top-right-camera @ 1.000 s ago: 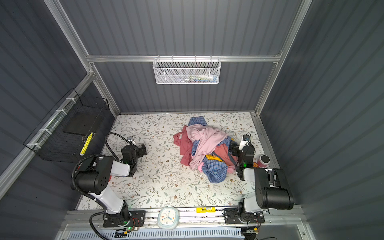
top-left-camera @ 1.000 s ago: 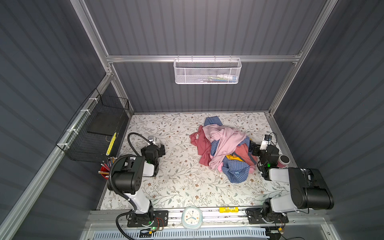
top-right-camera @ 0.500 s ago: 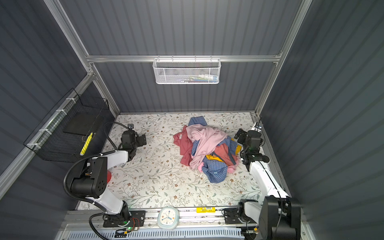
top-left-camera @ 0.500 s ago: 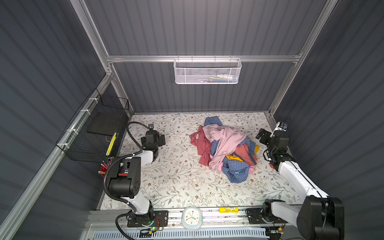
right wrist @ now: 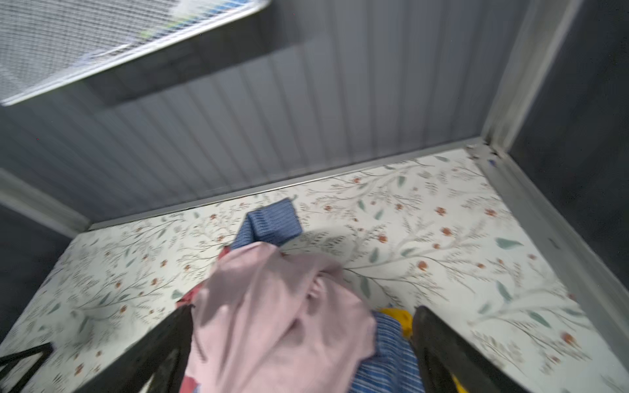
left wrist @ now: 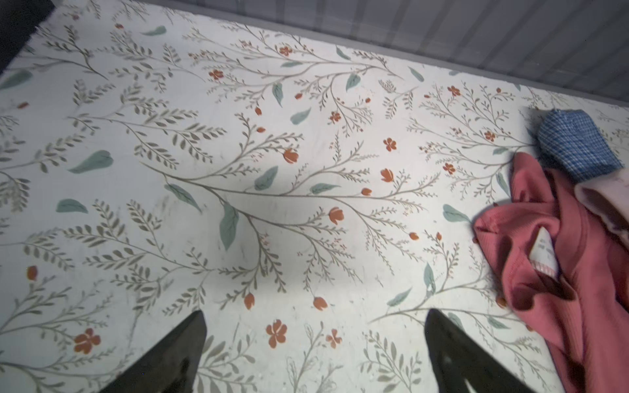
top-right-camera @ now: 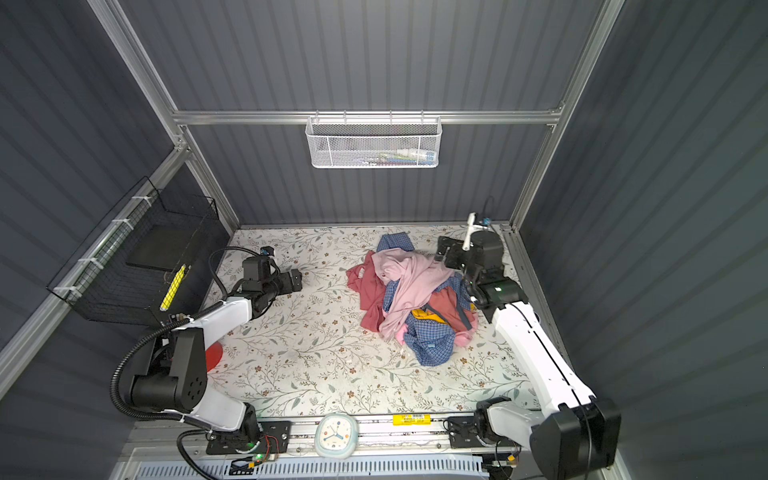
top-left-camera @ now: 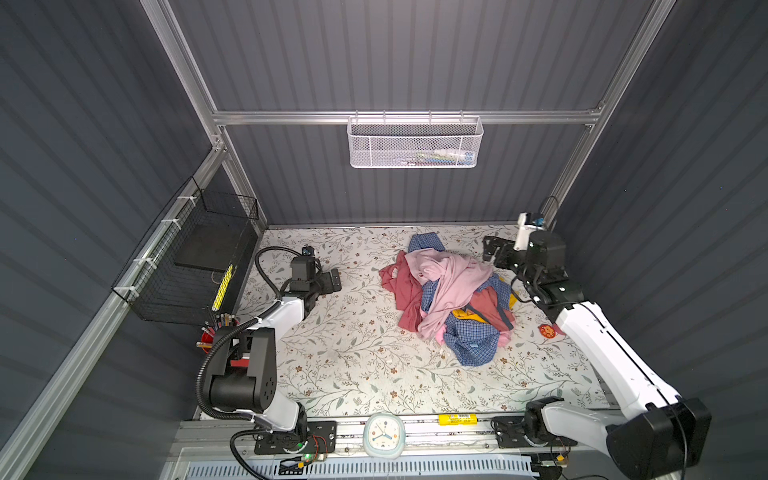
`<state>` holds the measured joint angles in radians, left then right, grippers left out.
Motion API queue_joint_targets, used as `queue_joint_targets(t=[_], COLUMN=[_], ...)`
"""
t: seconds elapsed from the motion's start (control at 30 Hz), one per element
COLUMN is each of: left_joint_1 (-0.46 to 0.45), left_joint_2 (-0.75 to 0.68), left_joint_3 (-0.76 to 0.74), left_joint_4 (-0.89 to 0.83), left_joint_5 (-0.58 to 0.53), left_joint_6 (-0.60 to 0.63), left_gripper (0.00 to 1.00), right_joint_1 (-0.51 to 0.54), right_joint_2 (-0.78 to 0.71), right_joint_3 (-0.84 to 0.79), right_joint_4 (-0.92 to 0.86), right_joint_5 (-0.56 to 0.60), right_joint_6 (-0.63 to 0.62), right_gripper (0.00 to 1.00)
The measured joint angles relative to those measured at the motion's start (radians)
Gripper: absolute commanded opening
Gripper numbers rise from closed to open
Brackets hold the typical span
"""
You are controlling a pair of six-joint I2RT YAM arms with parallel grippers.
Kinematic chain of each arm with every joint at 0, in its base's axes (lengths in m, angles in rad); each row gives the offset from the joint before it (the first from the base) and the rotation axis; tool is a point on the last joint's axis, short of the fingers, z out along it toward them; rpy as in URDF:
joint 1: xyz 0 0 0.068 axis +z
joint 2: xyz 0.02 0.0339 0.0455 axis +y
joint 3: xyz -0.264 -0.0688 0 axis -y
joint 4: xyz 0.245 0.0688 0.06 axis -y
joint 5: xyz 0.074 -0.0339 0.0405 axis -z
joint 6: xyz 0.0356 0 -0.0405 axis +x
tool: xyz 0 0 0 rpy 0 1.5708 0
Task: Pick out a specific cloth from the pile
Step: 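Reach the right gripper over the pile toward the dark pink ribbed shirt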
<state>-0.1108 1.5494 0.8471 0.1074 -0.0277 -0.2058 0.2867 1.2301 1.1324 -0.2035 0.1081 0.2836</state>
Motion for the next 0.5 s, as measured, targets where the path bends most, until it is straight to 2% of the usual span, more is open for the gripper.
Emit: queue_joint_targets(t=[0.17,0.33,0.5], left_joint_1=[-0.003,-0.003,-0.003], left_joint_2=[-0.015,-0.031,-0.060], left_joint_3=[-0.009,-0.012,-0.039], left_joint_4=[-0.018,-0.019,-0.037], left_joint_5=[-0.002,-0.029,-0.063], left_joint_6=[-0.017,-0.029,-0.043], left_gripper=[1.00,1.00,1.00], right_joint_1=[0.201,0.384,0.516], right_joint_2=[0.177,0.457,0.740], right_joint_3=[0.169,0.436,0.700], right_joint_4=[-0.161,-0.365,-0.544], right_joint_5=[0.056,0.125,0.182], right_joint_6=[-0.106,-0.198,-0.278], right_gripper=[0.94,0.90,0.90])
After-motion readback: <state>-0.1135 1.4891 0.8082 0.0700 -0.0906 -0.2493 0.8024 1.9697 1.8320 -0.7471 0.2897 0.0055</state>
